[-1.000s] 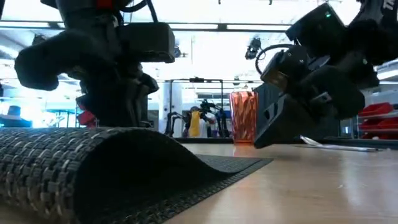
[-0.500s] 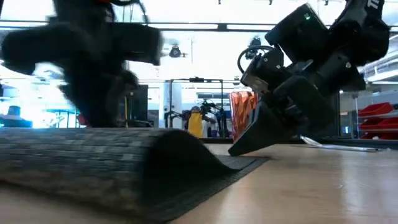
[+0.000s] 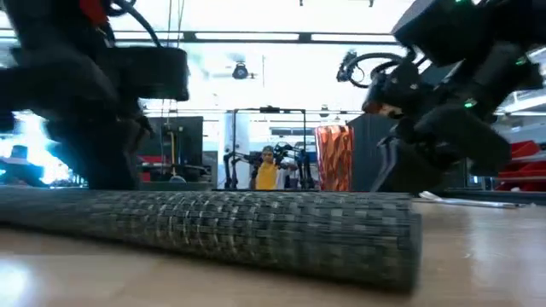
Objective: Set table place
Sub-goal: Prepare the black table placemat
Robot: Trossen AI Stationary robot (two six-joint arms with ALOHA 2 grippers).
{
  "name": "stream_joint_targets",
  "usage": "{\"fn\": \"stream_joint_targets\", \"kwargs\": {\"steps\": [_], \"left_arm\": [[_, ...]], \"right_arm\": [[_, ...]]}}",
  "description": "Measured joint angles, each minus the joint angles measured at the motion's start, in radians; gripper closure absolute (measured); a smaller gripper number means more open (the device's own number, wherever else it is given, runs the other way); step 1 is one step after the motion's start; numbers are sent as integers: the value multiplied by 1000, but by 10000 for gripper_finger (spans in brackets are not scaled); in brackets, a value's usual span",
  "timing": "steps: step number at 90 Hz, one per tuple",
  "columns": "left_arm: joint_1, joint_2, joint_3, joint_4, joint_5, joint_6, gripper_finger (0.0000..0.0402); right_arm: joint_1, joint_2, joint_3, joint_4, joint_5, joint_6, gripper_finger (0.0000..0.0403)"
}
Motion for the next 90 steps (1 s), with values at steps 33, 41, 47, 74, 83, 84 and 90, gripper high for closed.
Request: {"fn": "stream_joint_targets", "kwargs": {"steps": [33,41,47,74,83,84,90], "left_arm": [[191,7,1,78,-85,466,402],[217,10,13,78,-94,503,402],[228,11,25,85,-91,516,402],[203,13,239,-102,-87,501,402],[189,11,261,-34,-87,501,402],[188,11,261,-23,-87,501,402],[184,11,258,55,-74,501,402]], "right_arm": [[146,-6,-3,60,38,110,403],[152,-20,-5,103,16,31,403],[149,-30,-5,107,12,-28,403],[48,-230,-3,-87,62,-82,403],[10,-230,-9,-106,69,-82,403],[6,-227,-11,-100,69,-82,403],[-9,-190,-22,-53,64,-81,403]]}}
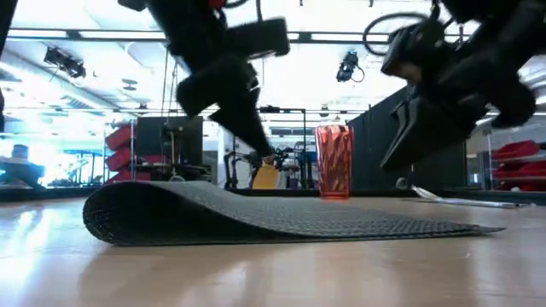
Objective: Set table place
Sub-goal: Prepare the black table placemat
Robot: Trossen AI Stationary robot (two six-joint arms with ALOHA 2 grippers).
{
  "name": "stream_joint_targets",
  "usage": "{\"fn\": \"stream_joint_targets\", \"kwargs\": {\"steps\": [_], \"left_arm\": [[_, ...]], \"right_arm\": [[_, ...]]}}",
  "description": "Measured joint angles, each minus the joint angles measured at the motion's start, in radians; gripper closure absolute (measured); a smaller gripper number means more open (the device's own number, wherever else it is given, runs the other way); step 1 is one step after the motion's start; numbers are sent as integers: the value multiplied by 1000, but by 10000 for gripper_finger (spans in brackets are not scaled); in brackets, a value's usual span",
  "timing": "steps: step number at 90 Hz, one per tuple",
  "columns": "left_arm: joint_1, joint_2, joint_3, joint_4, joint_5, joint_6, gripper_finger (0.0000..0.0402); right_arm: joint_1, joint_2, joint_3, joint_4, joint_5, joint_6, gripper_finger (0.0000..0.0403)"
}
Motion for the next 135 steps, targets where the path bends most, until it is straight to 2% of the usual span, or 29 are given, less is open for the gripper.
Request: {"fn": "stream_joint_targets", "kwargs": {"steps": [23,40,50,67,86,104,118,135], "left_arm": [[16,-1,-127,366,111,-16,402],[34,-1,-225,461,118,-79,402],[43,-1,-289,528,120,-107,402],[48,-1,-365,647,120,-138,402],[48,-1,-375,660,138,-155,402],[48,2,-374,767,137,-153,402],[59,81,-347,830,147,-150,402],[66,184,-285,833,149,-153,402]], "right_arm": [[-18,161,-11,161,5,18,403],[-18,119,-13,135,-5,17,403],[-23,93,-11,181,-5,-9,403],[-51,154,-11,224,-4,-17,403],[-64,249,-8,300,-10,5,403],[-64,191,-12,262,-8,-12,403],[-73,128,-10,285,-8,-48,403],[-91,171,-11,288,-13,-51,403]]}}
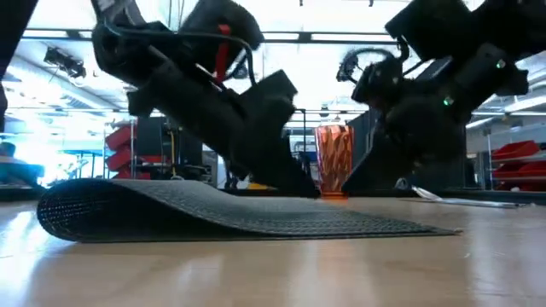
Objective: Set table place
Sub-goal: Prepare the black table placemat
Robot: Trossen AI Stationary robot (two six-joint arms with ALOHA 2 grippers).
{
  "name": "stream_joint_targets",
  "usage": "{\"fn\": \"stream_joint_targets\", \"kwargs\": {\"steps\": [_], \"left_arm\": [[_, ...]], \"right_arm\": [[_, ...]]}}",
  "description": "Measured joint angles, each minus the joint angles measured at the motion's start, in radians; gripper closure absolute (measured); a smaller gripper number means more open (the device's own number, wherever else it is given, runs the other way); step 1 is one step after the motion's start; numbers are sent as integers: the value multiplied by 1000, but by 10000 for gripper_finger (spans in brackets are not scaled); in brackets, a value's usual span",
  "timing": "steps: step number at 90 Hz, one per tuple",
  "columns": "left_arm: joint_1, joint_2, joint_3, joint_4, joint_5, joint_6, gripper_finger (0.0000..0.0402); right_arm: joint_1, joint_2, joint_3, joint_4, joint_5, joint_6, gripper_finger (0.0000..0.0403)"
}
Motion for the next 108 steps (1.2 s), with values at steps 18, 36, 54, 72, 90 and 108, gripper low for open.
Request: {"fn": "stream_joint_targets", "kwargs": {"steps": [18,36,54,72,90,108], "left_arm": [[0,19,12,-8,5,-4,402],[0,6,13,-44,28,-5,402],[-13,-89,60,-393,60,-61,402],[-38,-143,180,-933,80,-119,402],[-79,-152,301,-1394,94,-209,402],[-139,-159,431,-1813,66,-308,402]], "right_arm": [[1,60,4,-42,15,25,402],[1,58,5,-73,13,6,403],[5,52,7,-156,17,36,403],[29,17,5,-232,22,36,403],[46,-47,1,-373,11,76,403],[69,-112,-1,-515,2,124,403]]}}
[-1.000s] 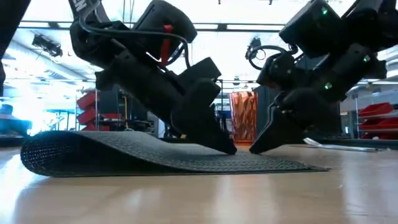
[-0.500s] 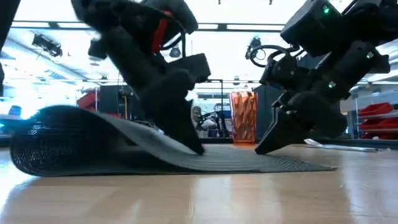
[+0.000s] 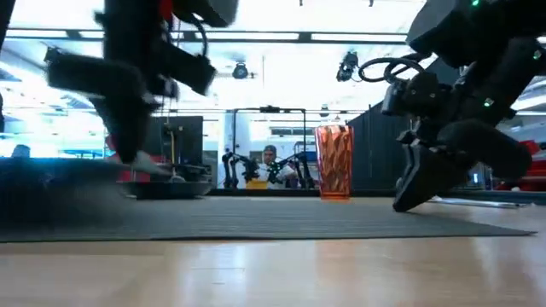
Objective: Set table place
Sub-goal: Prepare the black table placemat
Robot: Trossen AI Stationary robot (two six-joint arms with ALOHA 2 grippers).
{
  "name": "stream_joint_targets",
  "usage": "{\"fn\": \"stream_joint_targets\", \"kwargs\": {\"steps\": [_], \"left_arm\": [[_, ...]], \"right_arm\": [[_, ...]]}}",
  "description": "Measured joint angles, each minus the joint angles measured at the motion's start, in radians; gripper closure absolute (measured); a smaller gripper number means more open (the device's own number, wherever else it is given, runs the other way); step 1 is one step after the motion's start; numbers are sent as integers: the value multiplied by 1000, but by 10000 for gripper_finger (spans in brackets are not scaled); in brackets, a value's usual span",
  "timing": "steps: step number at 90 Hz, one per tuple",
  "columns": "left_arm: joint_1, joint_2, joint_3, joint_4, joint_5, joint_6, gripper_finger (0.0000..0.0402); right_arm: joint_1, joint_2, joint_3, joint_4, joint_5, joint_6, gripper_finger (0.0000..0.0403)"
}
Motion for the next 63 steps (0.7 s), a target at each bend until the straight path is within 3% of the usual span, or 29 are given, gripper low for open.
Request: {"fn": "stream_joint_targets", "kwargs": {"steps": [9,18,42,63], "left_arm": [[-38,-8,3,-125,-3,-49,402],[-72,-39,3,-149,-62,-136,402],[-126,-218,43,21,-358,-297,402],[-136,-248,-8,265,-395,-231,402]], "right_arm": [[18,-46,-2,-86,-2,24,403],[31,-122,-6,-157,-25,44,403],[44,-313,-4,-128,-11,84,403],[46,-241,-2,-94,-8,94,403]]}}
